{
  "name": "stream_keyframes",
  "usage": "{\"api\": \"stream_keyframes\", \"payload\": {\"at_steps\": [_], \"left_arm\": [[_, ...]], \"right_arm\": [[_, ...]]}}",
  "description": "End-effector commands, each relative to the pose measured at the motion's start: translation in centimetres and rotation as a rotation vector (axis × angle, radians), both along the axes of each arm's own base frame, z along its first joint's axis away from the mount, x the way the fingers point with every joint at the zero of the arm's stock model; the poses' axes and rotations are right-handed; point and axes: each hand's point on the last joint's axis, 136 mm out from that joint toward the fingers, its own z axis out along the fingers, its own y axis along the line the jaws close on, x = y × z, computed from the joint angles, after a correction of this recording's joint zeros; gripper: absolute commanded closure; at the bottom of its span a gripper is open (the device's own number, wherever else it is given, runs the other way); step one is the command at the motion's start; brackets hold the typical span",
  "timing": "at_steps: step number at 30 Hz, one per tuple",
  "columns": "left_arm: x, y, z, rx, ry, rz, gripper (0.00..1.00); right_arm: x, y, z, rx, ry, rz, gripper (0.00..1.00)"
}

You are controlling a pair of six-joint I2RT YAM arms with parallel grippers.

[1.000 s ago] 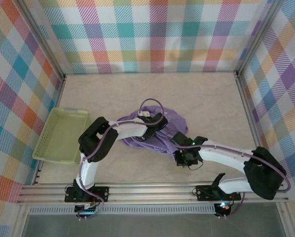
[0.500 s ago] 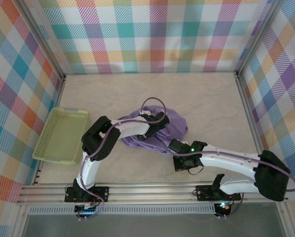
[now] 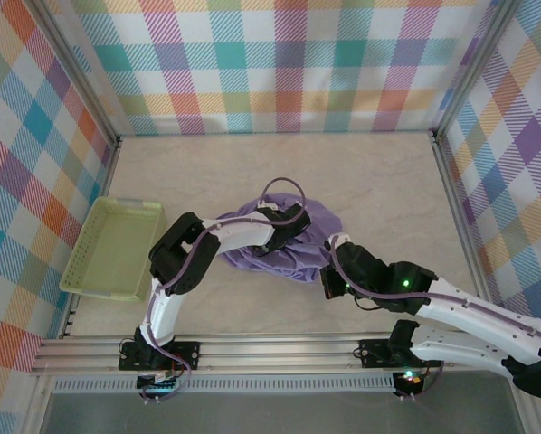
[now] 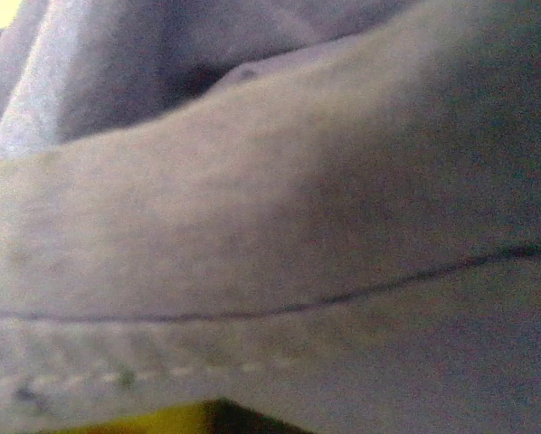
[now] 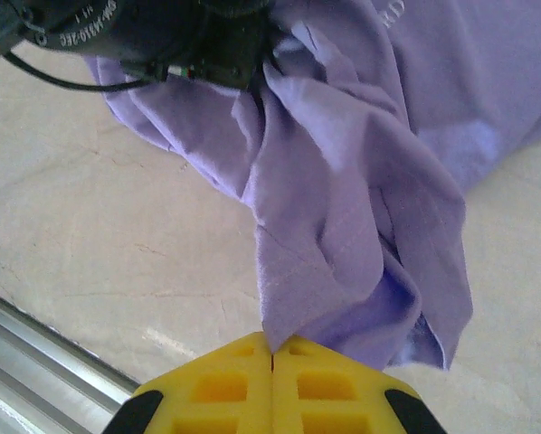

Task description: Fold the inside-out t-shirt

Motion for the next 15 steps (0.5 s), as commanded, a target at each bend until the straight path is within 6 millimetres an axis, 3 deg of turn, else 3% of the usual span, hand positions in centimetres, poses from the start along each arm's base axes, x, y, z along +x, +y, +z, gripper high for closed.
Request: {"api": "stream_keyframes", "payload": {"at_steps": [1,5,7,12,15], "left_arm": [[-2.2,0.2,1.8,-0.017,0.04,-0.083,0.56],[-3.3,-0.2,4.6,-0.119,-0.033,-0.169,0.47],[-3.8,0.1,6.5,-0.182,-0.099,-0.19,0.38],[-4.7,2.8,8.1,-0.168,-0.176,-0.185,0.26],[-4.8,5.1,7.9,-0.089,-0.164,-0.126,0.24]], "right_arm": [[1.4,1.3,2.6,0.025,-0.097,0.024,1.0],[2.2,3.5,4.6,0.101,-0.125,0.05,1.0],[2.8,4.0,4.4,0.097,-0.114,0.037,1.0],[4.6,2.9,2.3,0.069,-0.03,-0.064,1.0],[4.9,1.2,3.2,0.077,-0.044,-0.101,1.0]]}}
